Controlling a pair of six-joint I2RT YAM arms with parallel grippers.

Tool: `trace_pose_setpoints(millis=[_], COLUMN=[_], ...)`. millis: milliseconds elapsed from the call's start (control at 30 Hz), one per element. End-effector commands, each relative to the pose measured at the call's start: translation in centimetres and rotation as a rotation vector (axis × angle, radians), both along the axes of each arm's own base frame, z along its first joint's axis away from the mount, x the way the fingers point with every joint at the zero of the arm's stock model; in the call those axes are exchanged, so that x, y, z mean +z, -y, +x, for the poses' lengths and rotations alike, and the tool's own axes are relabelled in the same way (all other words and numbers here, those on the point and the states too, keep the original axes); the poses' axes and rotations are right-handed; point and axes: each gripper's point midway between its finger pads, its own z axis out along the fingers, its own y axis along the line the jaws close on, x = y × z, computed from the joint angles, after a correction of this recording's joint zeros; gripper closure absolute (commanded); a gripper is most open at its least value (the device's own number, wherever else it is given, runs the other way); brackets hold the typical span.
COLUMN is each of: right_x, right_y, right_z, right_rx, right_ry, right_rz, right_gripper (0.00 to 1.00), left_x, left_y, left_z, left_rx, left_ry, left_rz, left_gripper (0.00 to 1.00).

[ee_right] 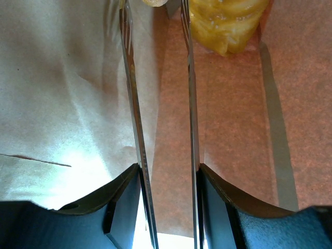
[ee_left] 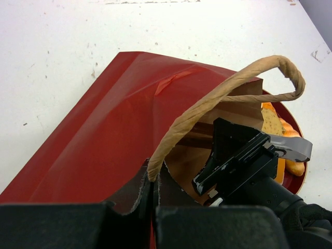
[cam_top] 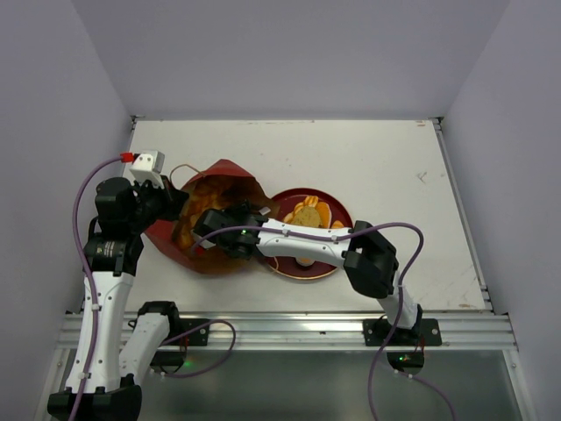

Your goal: Take the fake bread out of the paper bag

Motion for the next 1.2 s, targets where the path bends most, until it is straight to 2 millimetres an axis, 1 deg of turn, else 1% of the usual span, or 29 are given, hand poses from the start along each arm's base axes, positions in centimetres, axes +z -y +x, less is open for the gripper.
trace_pose_setpoints(millis=[0,133,333,433,467,500,667,867,967,1000,1167], right_x=[1.4,1.3,0.1,-0.6,-0.4,-0.8,-0.5,-1.5,-1.8,-1.8,-1.7], right_y=[-0.7,-1.2,-1.8,-2.1,-2.3,-2.5,-3.1,-3.0,-2.9,-2.8,-2.8], right_z=[0.6,0.4,0.2,0.3,0.4,0.4,0.7,0.6,0.5,0.6,0.4], right_rx=[-0.017,-0.003,0.01,0.01,0.011,0.01,0.007,0.008,0.008,0.004,0.003], right_ry=[0.039,0.033,0.02,0.019,0.022,0.021,0.035,0.023,0.013,0.013,0.0], right_rz=[0.053,0.057,0.038,0.029,0.036,0.032,0.047,0.028,0.026,0.022,0.029], right_gripper=[0.5,0.5,0.5,0.5,0.5,0.5,0.5,0.51,0.59,0.65,0.84], left_x=[1.3,1.4,1.6,1.6,1.6,1.5,1.5,1.5,1.4,1.4,1.3], left_y=[0.2,0.3,0.4,0.5,0.5,0.5,0.7,0.8,0.8,0.8,0.7], left_z=[0.1,0.1,0.1,0.1,0.1,0.1,0.0,0.0,-0.1,-0.2,-0.3], left_rx=[-0.012,-0.018,-0.023,-0.027,-0.03,-0.03,-0.036,-0.041,-0.043,-0.045,-0.039], left_ry=[0.043,0.047,0.05,0.049,0.049,0.048,0.047,0.047,0.045,0.046,0.044], left_rz=[-0.014,-0.014,-0.019,-0.022,-0.023,-0.023,-0.027,-0.031,-0.031,-0.03,-0.025], left_gripper=[1.0,1.0,1.0,1.0,1.0,1.0,1.0,1.0,1.0,1.0,1.0])
